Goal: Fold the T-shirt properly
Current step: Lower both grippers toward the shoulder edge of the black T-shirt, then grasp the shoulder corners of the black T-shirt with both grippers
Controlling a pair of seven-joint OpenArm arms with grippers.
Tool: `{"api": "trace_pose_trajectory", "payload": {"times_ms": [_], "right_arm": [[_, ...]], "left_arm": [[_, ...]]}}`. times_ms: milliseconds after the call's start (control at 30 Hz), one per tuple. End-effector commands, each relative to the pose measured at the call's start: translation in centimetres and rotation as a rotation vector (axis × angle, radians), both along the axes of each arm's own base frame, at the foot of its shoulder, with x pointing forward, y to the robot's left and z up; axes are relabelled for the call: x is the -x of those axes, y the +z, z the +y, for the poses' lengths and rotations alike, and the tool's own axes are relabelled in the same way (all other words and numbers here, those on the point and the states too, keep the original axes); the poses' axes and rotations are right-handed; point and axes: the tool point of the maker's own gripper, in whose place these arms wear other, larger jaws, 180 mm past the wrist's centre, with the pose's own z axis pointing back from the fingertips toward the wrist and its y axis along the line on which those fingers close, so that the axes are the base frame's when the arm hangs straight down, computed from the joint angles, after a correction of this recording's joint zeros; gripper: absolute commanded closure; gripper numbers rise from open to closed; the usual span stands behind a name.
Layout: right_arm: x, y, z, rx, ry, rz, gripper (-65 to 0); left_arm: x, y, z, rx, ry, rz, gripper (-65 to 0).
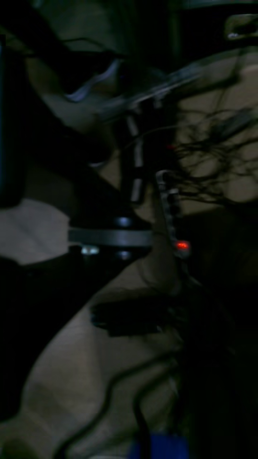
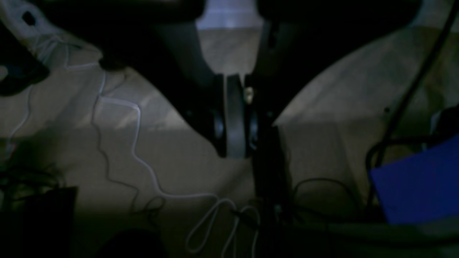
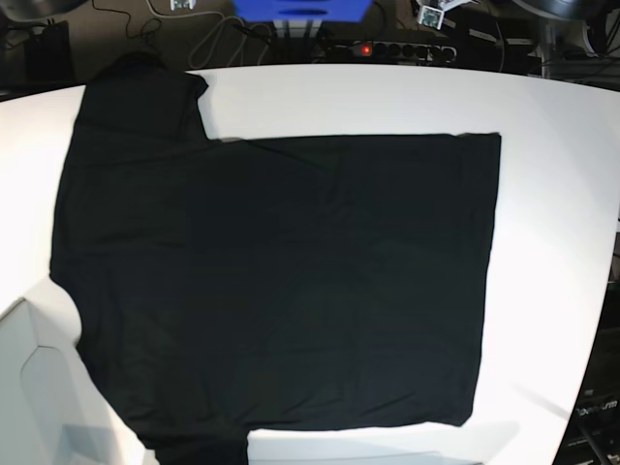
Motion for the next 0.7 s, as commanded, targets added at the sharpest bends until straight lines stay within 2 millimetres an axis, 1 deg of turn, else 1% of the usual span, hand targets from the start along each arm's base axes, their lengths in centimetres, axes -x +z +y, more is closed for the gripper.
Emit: {"api": "trace_pose_trajectory", "payload": {"times_ms": [0,33,167,300,333,367,467,533,600,667], "right_arm": [[0.1,1.1,-0.2,0.007,-0.002,-0.019,0.0],[-0.4,1.9,-0.2,0.008,-0.002,-0.042,0.0],[-3.3,5.9,-0.3,0.013,0.003,-0.15,0.0],[-5.9,8.5,-0.4,0.017,0.007,-0.222,0.0],[-6.5,9.0,-0.4,0.017,0.007,-0.229,0.0],[-7.0,9.6,-0.4,0.017,0.007,-0.229,0.0],[-8.7,11.1,-0.4,0.017,0.007,-0.239,0.0],[-9.4,11.4,-0.4,0.018,0.012,-0.259,0.0],[-9.9,11.3,-0.6,0.022,0.026,-0.269,0.0],[-9.8,11.3,-0.8,0.025,0.037,-0.267,0.0]], "left_arm": [[0.3,1.0,-0.2,0.008,-0.011,-0.014,-0.4],[-0.1,1.8,-0.6,0.016,-0.014,-0.033,-0.4],[-2.2,5.2,0.0,0.006,-0.012,-0.122,-0.6],[-4.6,7.9,0.0,0.007,-0.019,-0.206,-0.8],[-5.0,8.5,0.1,0.002,-0.018,-0.224,-2.1],[-5.6,9.2,0.2,-0.001,-0.018,-0.245,-4.3],[-7.1,11.2,0.1,-0.002,-0.021,-0.303,-17.5],[-8.1,12.2,0.0,0.0,-0.022,-0.341,-25.4],[-8.8,13.1,0.0,-0.002,-0.021,-0.37,-30.2],[-9.4,13.6,-0.1,-0.001,-0.023,-0.392,-32.0]]}}
